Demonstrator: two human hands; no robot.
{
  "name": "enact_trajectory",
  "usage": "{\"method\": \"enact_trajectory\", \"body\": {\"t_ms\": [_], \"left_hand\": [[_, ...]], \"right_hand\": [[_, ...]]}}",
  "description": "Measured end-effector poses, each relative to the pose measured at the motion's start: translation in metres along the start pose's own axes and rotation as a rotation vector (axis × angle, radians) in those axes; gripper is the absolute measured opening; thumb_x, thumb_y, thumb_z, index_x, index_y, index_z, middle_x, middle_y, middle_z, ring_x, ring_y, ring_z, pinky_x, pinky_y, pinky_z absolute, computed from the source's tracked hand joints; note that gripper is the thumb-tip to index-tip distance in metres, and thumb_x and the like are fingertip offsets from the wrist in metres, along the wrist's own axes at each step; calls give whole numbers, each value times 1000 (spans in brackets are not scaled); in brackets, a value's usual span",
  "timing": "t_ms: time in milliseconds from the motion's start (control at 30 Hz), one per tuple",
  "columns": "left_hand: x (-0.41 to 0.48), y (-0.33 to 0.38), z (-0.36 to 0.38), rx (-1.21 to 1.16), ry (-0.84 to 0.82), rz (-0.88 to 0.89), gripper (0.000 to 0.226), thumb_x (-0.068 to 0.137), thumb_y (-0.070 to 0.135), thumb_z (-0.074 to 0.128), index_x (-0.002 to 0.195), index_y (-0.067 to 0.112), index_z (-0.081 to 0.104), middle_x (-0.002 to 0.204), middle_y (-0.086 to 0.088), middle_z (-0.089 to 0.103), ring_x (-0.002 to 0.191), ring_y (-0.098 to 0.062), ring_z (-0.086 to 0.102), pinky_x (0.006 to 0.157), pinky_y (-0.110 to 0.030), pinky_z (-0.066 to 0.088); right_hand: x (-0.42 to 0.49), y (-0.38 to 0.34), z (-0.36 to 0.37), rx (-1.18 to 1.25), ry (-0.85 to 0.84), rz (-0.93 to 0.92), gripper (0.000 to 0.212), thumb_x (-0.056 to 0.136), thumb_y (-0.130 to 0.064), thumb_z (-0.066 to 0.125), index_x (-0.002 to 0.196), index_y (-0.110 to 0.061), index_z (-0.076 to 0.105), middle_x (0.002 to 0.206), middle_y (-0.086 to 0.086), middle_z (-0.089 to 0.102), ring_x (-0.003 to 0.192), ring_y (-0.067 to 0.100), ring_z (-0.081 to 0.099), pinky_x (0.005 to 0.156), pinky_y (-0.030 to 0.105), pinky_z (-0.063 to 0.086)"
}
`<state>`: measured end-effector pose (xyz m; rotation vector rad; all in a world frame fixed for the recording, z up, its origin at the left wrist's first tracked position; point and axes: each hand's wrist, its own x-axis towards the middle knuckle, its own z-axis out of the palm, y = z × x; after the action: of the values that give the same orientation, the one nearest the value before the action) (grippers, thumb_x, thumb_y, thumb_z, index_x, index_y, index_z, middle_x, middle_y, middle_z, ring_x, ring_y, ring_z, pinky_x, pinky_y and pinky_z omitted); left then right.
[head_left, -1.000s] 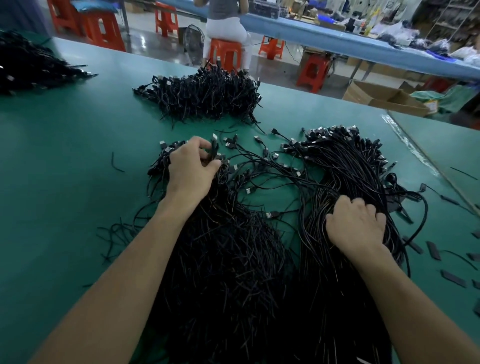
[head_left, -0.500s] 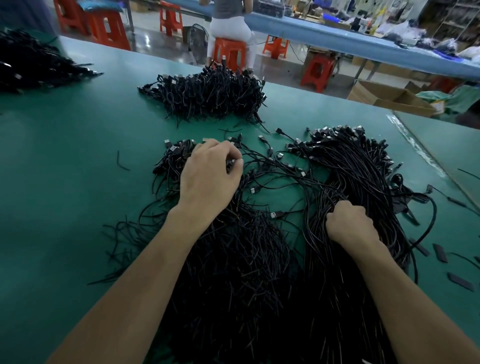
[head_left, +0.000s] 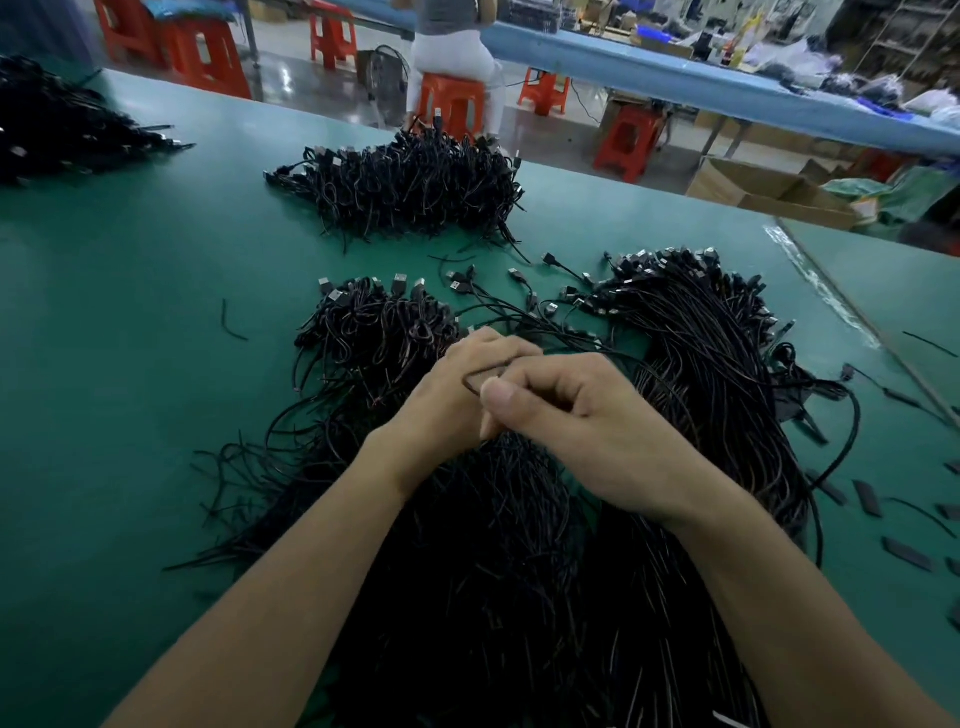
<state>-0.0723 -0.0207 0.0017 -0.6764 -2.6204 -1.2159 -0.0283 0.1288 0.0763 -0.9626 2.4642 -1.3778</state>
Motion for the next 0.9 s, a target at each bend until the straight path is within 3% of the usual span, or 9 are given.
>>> {"method": "enact_trajectory", "body": {"t_ms": [67,133,200,333,433,533,700,800,900], "left_hand": [[-5,2,1,-182,61,-40,21,84,12,57,101,3,64,98,-13,56,91,-24,54,87,-38,49],[-3,6,3,-411,237,-153,9,97,5,56,90,2,60,86,-11,57,80,-20,56,80,-38,48],[4,8,-1,-461,508,-223,31,108,11,38,82,8,52,72,0,54,63,-10,52,65,-31,45],[12,13,-25,-496,698,-191,32,109,24,38,79,17,47,63,12,43,52,-3,35,49,-20,34],[2,13,-47,-322,507,-86,24,101,22,57,77,20,60,52,17,49,43,0,35,42,-11,27],[-10,21,-57,-153,142,-104,27,99,37,54,81,24,69,44,16,48,35,-2,34,38,-12,26],[-15,31,-36,217,-88,-269,48,101,53,30,73,28,59,52,11,52,49,-6,47,55,-30,38],[-16,27,-24,115,-33,-205,42,101,50,39,65,30,47,59,9,48,56,-15,47,56,-35,39],[-20,19,-24,-45,-3,-260,53,92,66,37,68,24,60,51,9,45,48,-14,43,54,-36,41]], "right_hand": [[-5,-11,-3,150,-4,-72,27,99,-17,55,76,-9,67,55,-26,55,54,-8,55,56,3,39],[-6,-16,-7,246,-9,-81,25,97,-22,55,77,-13,68,52,-17,51,45,-2,45,49,6,35],[-6,-15,-10,269,41,-21,22,98,-20,54,83,-17,70,53,-9,47,46,1,37,45,11,31],[-4,0,-25,83,372,202,25,100,-9,50,91,-26,66,53,-14,55,44,1,36,39,16,29],[-8,23,-42,-353,563,358,22,101,-20,42,88,-29,58,63,-9,60,48,5,46,43,26,35],[-14,42,-48,-795,413,506,23,103,-32,35,94,-23,54,76,-2,59,61,16,54,52,31,38],[-7,39,-20,-417,-17,420,57,93,-68,21,110,-27,55,85,-3,66,72,14,64,66,35,53],[-5,41,-4,-291,90,249,48,97,-57,31,89,-20,59,75,1,62,63,14,56,59,27,45],[-5,47,-10,-236,363,167,33,103,-36,46,78,-25,64,70,-1,63,62,16,53,55,22,41]]}}
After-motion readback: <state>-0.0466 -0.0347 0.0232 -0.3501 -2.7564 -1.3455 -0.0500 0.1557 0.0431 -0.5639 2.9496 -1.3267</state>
